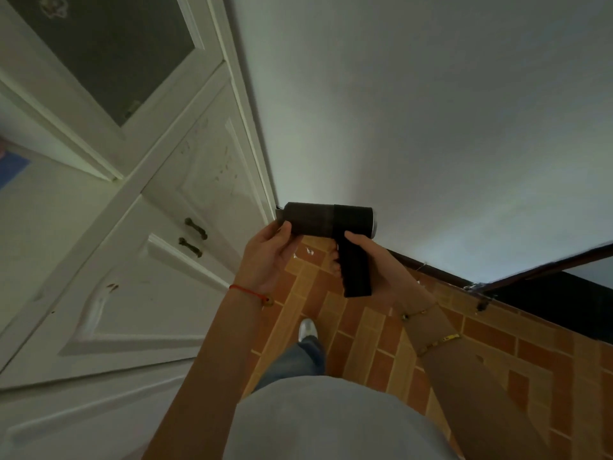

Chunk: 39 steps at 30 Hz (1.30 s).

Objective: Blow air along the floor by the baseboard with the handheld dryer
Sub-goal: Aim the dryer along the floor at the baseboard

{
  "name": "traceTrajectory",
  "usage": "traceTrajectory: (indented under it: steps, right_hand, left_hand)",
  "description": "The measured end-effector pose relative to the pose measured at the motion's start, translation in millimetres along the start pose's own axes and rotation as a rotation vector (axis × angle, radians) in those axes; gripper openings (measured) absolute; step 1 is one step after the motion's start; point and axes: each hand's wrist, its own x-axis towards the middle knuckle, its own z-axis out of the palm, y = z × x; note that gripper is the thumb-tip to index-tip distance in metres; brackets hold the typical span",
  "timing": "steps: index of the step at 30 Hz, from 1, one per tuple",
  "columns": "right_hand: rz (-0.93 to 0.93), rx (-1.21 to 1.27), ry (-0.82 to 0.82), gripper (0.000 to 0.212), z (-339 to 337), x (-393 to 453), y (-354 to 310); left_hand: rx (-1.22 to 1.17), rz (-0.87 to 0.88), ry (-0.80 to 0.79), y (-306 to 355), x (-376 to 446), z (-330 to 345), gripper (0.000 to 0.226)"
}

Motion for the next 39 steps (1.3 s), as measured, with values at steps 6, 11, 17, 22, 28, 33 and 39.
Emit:
traceTrajectory:
  steps: [6, 11, 17, 22, 28, 33, 39]
  right_hand:
    - [0.067, 0.046, -0.017, 0.019, -15.0, 56.2, -40.7]
    - [0.086, 0.071, -0.024, 0.013, -36.2, 100.2, -56.7]
    - [0.102, -0.001, 0.014, 0.016, -108.3, 183.2, -46.8]
    - [0.101, -0.047, -0.02, 0.014, -185.6, 259.1, -17.7]
    - [0.091, -0.119, -0.026, 0.012, -282.9, 342.1, 31.4]
    - [0.099, -0.146, 0.02, 0.013, -361.2, 406.2, 73.7]
    - [0.051, -0.272, 0.093, 0.026, -433.3, 474.0, 118.9]
  left_hand:
    - [0.0, -0.029, -0.041, 22.1, 63.3, 7.4, 0.038]
    - [0.003, -0.044, -0.026, 22.8, 114.9, 10.8, 0.039]
    - [-0.05, -0.065, 0.036, -29.9, 205.5, -8.3, 0.042]
    - [-0.063, -0.027, 0.025, -99.5, 287.3, -41.9, 0.04]
    - [-0.053, -0.018, -0.014, -192.1, 386.5, -92.9, 0.032]
    - [-0.026, 0.023, -0.016, -269.8, 466.6, -132.6, 0.04]
    - [0.016, 0.048, -0.071, -352.9, 549.4, -179.2, 0.041]
